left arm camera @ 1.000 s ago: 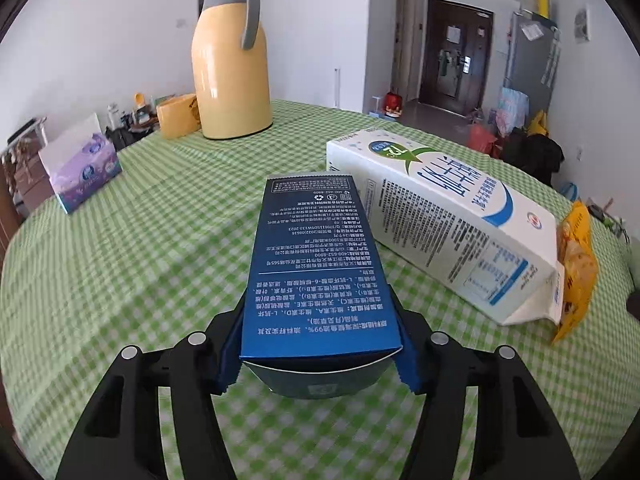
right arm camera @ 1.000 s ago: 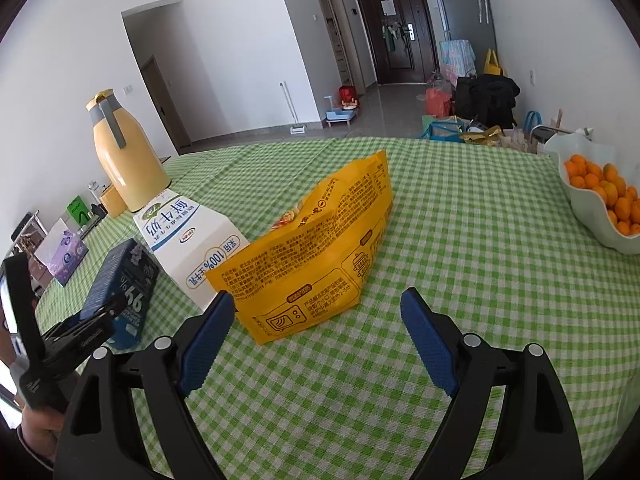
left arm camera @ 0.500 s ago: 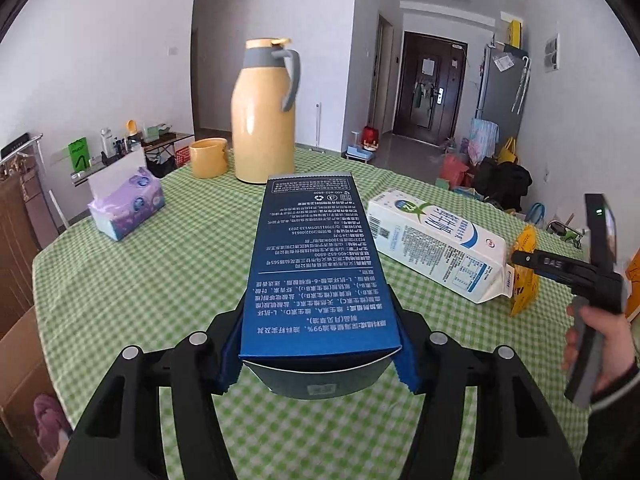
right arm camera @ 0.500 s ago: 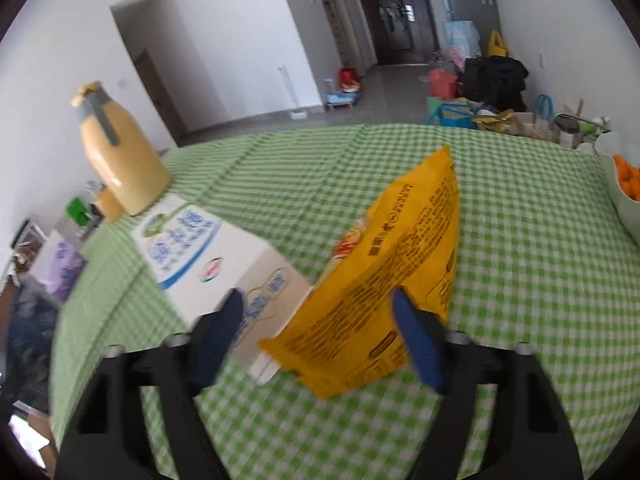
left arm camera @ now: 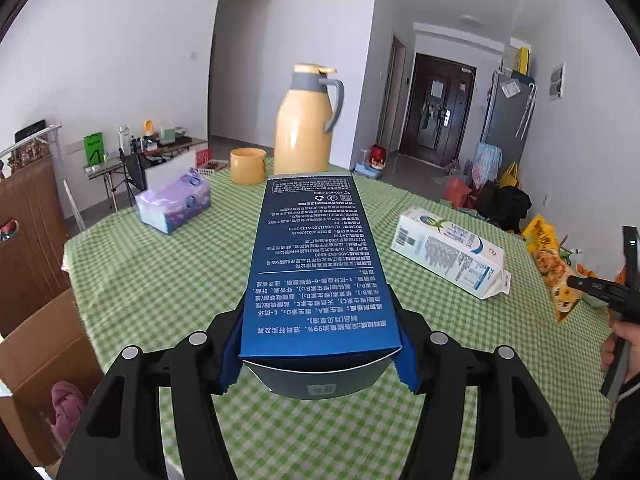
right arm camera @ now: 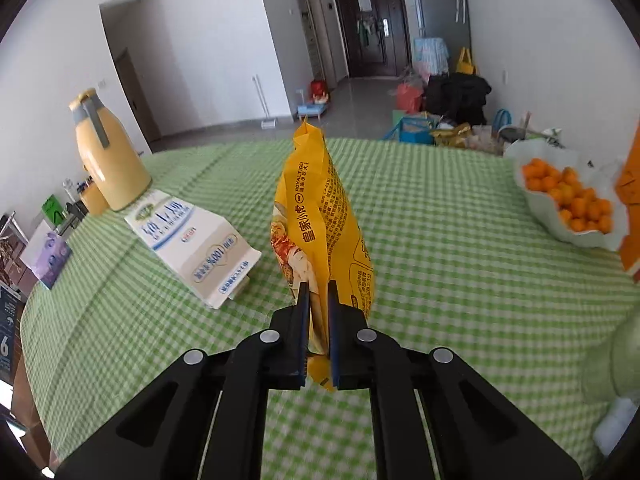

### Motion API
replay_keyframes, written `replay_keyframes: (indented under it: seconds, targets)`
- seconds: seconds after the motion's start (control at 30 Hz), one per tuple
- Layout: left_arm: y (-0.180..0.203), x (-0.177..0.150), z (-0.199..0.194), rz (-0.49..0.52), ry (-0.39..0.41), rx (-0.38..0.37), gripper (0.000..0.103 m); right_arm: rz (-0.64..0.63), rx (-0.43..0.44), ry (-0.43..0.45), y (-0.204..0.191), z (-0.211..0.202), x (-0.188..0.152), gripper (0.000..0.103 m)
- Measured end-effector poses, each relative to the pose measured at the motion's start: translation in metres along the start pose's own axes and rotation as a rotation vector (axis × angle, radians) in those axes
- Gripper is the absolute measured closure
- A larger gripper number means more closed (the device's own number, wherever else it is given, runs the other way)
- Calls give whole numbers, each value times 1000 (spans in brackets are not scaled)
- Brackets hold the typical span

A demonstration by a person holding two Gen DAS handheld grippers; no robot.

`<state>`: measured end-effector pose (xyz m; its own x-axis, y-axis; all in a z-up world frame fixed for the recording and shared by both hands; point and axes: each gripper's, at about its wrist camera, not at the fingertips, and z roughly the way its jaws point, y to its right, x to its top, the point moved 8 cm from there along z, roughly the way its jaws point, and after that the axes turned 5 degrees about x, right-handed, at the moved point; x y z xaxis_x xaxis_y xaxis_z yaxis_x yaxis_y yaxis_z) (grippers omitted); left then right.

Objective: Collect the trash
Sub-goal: 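Carry the blue carton and yellow snack bag over the cardboard box, then open both tools to drop the carton and snack bag into the box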

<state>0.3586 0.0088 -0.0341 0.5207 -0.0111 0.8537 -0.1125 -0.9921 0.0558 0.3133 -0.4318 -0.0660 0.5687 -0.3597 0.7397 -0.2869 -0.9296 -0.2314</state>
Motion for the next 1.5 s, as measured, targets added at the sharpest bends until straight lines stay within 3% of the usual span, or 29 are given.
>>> replay_keyframes:
  seconds: [0.13, 0.3, 0.37, 0.43, 0.6, 0.7, 0.83, 0.93, 1.03, 1.07, 1.1, 1.13, 1.17, 1.23, 1.3, 1.4, 1.5]
  targets:
    - [-54, -4, -28, -31, 40, 59, 45, -150, 84, 10, -66, -30, -9, 95]
    - [-168, -20, -66, -142, 47, 256, 45, -339, 279, -24, -190, -33, -42, 95]
    - [-216, -30, -86, -177, 62, 371, 45, -404, 401, -72, -250, -25, -62, 95]
    - [-263, -45, -104, -210, 52, 480, 45, -480, 515, -128, -317, -18, -86, 95]
    - [-346, -87, -131, -340, 3, 594, 45, -752, 763, -270, -487, -9, -165, 95]
    - [-380, -113, -139, -397, -36, 632, 45, -954, 854, -376, -567, -2, -220, 95]
    - [-415, -143, -145, -457, -79, 678, 45, -1207, 917, -542, -632, 14, -294, 95]
    - [-430, -157, -142, -472, -115, 680, 45, -1361, 924, -647, -661, 29, -340, 94]
    - [-435, -159, -136, -462, -126, 664, 45, -1472, 870, -694, -674, 51, -366, 90]
    - [-432, -159, -134, -452, -130, 656, 45, -1511, 796, -650, -678, 65, -369, 77]
    - [-430, -158, -130, -442, -136, 647, 45, -1538, 700, -575, -679, 79, -367, 55]
    - [-427, -159, -124, -435, -143, 635, 45, -1540, 659, -522, -684, 86, -364, 47]
    - [-423, -160, -117, -426, -154, 618, 45, -1516, 639, -466, -688, 91, -357, 43]
    - [-416, -162, -100, -425, -174, 562, 45, -1427, 666, -434, -692, 91, -345, 39]
    - [-408, -163, -86, -419, -188, 509, 45, -1339, 675, -361, -693, 90, -324, 27]
    - [-401, -165, -58, -387, -224, 474, 45, -1245, 639, -279, -696, 90, -296, 27]
    - [-388, -161, -30, -368, -218, 341, 45, -1141, 680, -259, -690, 83, -271, 27]
